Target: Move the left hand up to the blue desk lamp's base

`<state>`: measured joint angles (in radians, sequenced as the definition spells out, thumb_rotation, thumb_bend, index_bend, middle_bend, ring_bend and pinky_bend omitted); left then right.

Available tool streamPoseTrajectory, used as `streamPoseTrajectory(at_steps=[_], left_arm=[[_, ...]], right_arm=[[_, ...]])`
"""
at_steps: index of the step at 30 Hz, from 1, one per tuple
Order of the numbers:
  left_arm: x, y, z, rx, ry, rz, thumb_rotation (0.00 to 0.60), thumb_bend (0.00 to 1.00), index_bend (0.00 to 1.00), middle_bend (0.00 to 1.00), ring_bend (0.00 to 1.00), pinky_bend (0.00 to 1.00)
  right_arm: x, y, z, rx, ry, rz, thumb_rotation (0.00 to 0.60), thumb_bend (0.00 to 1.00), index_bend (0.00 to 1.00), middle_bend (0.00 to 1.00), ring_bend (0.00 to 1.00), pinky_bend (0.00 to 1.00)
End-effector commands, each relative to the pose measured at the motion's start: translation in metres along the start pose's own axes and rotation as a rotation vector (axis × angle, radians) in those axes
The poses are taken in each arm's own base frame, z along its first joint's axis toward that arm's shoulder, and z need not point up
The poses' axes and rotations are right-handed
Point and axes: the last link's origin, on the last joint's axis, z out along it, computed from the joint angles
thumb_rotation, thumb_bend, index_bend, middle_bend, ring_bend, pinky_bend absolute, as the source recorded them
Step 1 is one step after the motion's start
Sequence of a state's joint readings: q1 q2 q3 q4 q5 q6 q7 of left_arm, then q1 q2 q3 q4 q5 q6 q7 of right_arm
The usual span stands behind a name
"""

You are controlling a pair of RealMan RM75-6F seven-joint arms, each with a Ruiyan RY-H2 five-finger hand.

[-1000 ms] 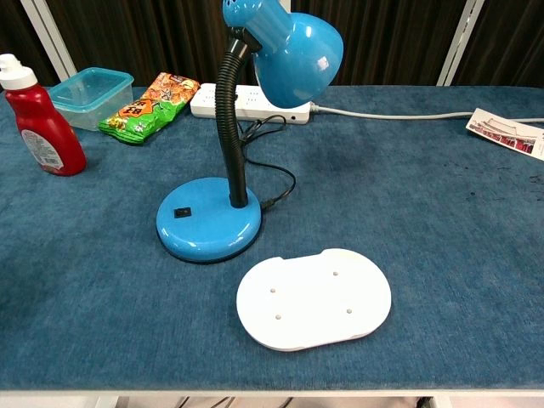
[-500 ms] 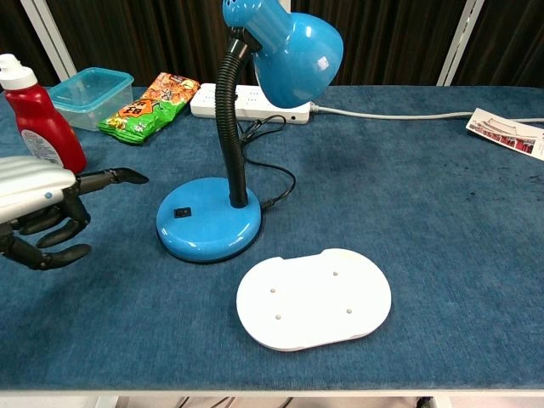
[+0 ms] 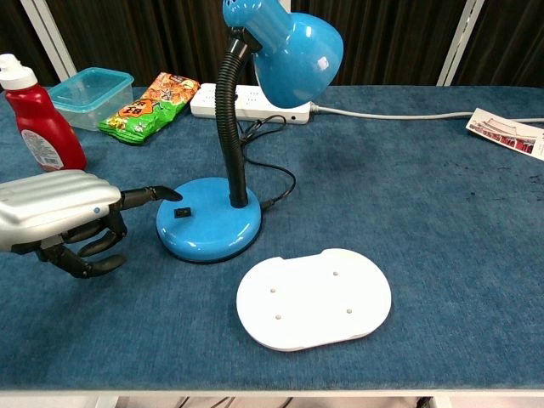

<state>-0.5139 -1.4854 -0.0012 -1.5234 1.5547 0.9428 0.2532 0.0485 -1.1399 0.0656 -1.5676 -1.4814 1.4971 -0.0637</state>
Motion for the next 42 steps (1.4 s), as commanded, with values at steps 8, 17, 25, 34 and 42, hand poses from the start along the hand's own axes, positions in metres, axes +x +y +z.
streamPoseTrajectory(at_steps=[8, 17, 25, 34, 42], left_arm=[[-0.005, 0.001, 0.006, 0.006, -0.019, 0.041, 0.6, 0.43, 0.08, 0.8, 0.8, 0.79], [-0.01, -0.001, 0.004, 0.023, -0.035, 0.042, 0.6, 0.43, 0.11, 0.8, 0.8, 0.79], [-0.009, -0.001, 0.004, 0.03, -0.033, 0.04, 0.6, 0.43, 0.15, 0.8, 0.81, 0.79], [0.023, -0.008, -0.006, 0.08, 0.182, -0.008, 0.6, 0.43, 0.1, 0.79, 0.8, 0.79], [0.057, -0.064, -0.084, 0.364, 0.454, -0.007, 0.6, 0.14, 0.1, 0.47, 0.41, 0.53]], right_arm=[[0.0, 0.003, -0.001, -0.009, 0.0, 0.006, 0.6, 0.14, 0.0, 0.0, 0.0, 0.0], [-0.002, 0.005, 0.0, -0.012, -0.008, 0.009, 0.6, 0.14, 0.0, 0.0, 0.0, 0.0], [-0.003, 0.006, -0.001, -0.016, -0.013, 0.008, 0.6, 0.14, 0.0, 0.0, 0.0, 0.0], [-0.003, 0.005, 0.0, -0.014, -0.013, 0.008, 0.6, 0.14, 0.0, 0.0, 0.0, 0.0], [-0.002, 0.002, 0.002, -0.001, -0.015, 0.009, 0.6, 0.14, 0.0, 0.0, 0.0, 0.0]])
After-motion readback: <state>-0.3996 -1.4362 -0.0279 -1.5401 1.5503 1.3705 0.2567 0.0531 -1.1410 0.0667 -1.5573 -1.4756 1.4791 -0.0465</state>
